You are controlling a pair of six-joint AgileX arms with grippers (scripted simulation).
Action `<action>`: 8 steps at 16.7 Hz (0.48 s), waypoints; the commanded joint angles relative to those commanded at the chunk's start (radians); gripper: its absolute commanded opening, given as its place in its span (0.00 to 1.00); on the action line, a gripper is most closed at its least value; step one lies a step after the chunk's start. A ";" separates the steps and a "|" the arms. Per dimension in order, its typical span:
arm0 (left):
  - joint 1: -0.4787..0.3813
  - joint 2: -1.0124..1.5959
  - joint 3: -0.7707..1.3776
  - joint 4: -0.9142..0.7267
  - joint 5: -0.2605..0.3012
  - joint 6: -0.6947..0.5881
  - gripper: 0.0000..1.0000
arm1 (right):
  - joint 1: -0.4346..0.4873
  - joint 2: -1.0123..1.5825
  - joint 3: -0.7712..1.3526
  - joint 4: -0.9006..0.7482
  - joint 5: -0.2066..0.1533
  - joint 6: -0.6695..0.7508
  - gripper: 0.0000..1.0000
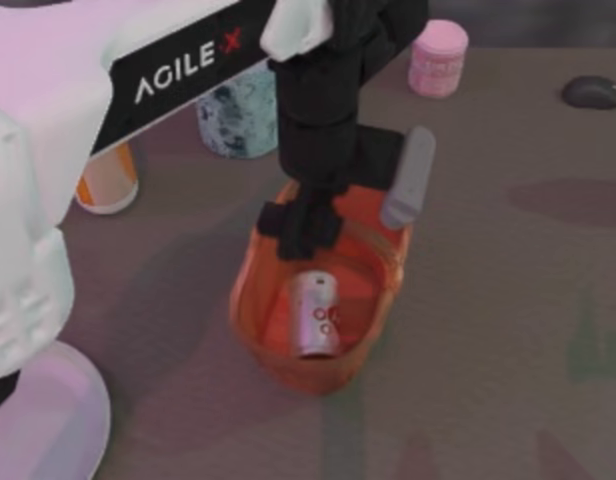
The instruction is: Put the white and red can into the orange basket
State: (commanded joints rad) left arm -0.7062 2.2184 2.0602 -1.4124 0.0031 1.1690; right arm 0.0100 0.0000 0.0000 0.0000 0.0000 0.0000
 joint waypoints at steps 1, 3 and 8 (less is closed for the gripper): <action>0.000 0.000 0.000 0.000 0.000 0.000 0.32 | 0.000 0.000 0.000 0.000 0.000 0.000 1.00; 0.000 0.000 0.000 0.000 0.000 0.000 0.17 | 0.000 0.000 0.000 0.000 0.000 0.000 1.00; 0.000 0.000 0.000 0.000 0.000 0.000 0.00 | 0.000 0.000 0.000 0.000 0.000 0.000 1.00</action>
State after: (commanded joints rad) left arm -0.7062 2.2184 2.0602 -1.4124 0.0031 1.1690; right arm 0.0100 0.0000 0.0000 0.0000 0.0000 0.0000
